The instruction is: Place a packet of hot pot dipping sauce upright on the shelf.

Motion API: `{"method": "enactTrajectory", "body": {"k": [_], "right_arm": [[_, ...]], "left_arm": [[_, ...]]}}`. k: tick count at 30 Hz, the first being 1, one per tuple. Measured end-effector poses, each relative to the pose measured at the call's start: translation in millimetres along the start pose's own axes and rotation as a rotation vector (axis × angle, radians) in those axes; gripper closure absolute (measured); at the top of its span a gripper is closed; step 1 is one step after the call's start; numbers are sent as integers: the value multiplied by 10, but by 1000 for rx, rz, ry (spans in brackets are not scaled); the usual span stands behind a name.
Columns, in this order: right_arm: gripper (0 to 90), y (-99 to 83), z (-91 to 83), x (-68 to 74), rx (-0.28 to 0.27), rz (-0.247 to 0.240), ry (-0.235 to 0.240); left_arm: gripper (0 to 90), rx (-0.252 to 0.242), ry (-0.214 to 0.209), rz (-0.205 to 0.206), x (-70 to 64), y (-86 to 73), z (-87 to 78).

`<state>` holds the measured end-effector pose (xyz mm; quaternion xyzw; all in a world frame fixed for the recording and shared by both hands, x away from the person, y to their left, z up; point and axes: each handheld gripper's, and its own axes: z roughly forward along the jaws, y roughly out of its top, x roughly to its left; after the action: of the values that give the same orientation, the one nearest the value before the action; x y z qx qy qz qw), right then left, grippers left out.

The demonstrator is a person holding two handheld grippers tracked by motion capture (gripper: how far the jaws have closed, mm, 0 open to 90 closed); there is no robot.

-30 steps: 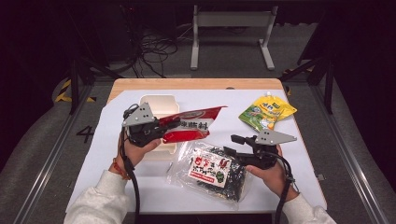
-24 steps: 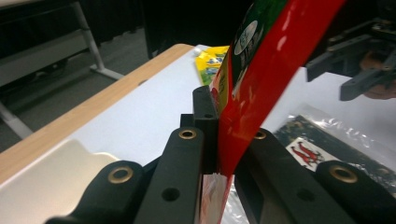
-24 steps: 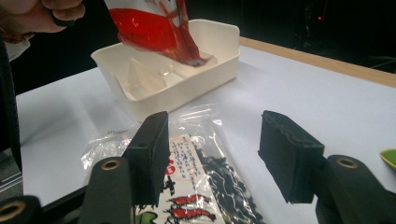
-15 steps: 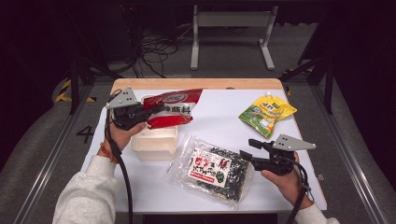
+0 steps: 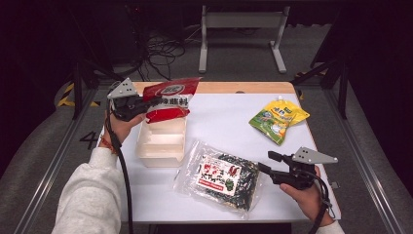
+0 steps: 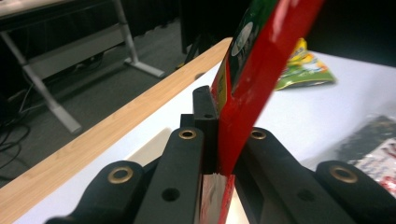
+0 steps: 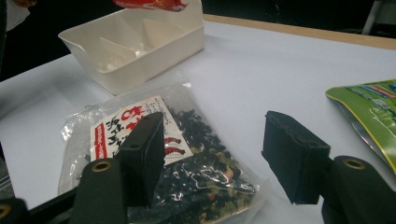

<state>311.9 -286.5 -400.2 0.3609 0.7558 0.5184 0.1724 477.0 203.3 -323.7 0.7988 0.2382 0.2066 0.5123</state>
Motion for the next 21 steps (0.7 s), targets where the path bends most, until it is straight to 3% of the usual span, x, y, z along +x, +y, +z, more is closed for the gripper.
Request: {"method": "enactTrajectory", "body": {"k": [6,11,18,21], "right_arm": [[385,-84,21,-44,32,13,-5],[386,-134,9,-90,24,66,28],[385,-164,-19,-90,28,79,22],[384,-170,-19,-89,28,82,23]], "left_arm": [[898,23,5,-31,180,-102,166],[898,26,8,-69,263,-212,293],[897,26,15,-61,321,-245,403],[893,50,8,-70,340,-289,471]]}}
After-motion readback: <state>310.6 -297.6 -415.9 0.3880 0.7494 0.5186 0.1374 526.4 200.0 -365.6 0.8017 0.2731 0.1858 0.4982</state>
